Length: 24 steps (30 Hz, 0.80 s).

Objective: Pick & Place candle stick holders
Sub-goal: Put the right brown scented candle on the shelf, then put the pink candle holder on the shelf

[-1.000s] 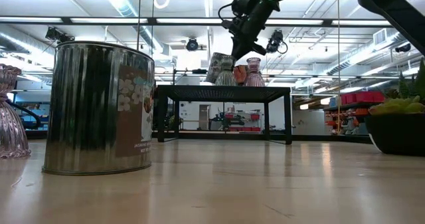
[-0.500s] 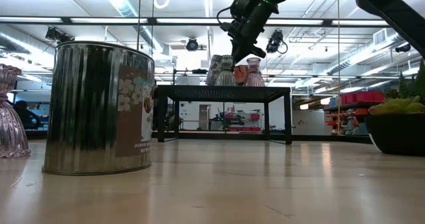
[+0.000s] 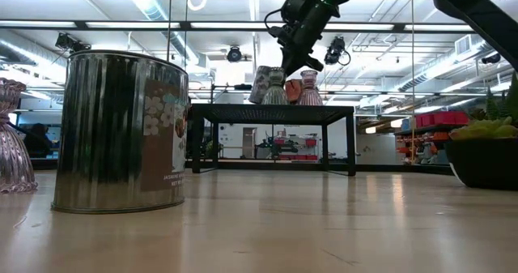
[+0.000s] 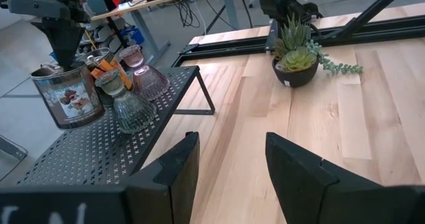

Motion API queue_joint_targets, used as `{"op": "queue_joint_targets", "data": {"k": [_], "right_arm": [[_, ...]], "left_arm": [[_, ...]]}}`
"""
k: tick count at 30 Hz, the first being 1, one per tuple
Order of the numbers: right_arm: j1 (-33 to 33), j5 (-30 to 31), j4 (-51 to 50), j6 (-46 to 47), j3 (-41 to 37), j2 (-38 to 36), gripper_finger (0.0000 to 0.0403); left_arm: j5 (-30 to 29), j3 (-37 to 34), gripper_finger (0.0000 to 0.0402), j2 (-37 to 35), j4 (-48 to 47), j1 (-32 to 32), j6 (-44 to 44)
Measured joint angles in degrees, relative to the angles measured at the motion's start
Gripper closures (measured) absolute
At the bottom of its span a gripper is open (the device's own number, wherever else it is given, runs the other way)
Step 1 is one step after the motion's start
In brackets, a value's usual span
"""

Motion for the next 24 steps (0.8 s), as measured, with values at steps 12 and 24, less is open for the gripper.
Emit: {"op": "queue_joint_targets", "data": {"k": [12, 24], "right_arm": [[-0.04, 1.56, 1.50, 0.00, 0.00, -0.11, 0.0361], [0.00, 1.55, 2.53, 0.00, 0.00, -0.11, 0.0360]], "left_arm": [[0.02, 0.00, 0.0225, 0.00, 0.01, 0.00, 0.00], [0.02, 0.00, 0.0225, 0.00, 0.00, 0.00, 0.00]]}}
